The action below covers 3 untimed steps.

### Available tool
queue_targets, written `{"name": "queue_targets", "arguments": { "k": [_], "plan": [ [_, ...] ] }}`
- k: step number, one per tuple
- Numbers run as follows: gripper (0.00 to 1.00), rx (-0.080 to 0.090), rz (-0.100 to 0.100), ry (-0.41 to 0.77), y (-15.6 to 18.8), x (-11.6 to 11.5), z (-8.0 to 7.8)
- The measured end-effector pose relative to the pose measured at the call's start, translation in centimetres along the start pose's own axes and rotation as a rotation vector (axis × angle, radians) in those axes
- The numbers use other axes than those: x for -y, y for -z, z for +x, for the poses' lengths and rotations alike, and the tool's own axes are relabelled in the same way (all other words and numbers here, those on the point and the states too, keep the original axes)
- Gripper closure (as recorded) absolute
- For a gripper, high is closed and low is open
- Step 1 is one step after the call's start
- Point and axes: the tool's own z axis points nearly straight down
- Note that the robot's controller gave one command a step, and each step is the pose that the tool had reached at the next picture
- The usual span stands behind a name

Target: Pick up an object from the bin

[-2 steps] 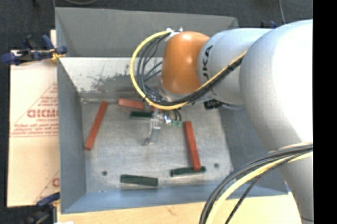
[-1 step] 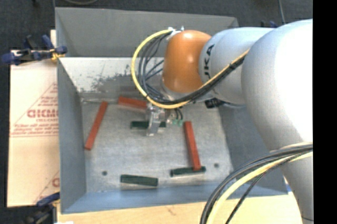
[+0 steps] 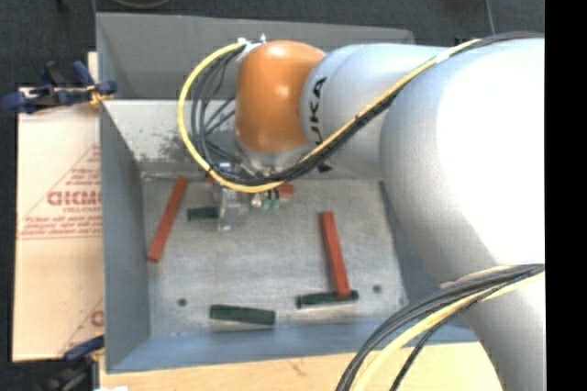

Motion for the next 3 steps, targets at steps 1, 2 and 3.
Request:
{"name": "queue_targets", "arguments": {
  "k": [1, 2, 3],
  "plan": [
    [1.00, -0.001, 0.001, -0.021, -1.7, 1.1, -1.4],
    [1.00, 0.007, 0.006, -0.014, 8.6, 8.1, -2.2],
    [1.00, 0.008, 0.007, 0.013, 16.1, 14.4, -2.2]
  ]
}}
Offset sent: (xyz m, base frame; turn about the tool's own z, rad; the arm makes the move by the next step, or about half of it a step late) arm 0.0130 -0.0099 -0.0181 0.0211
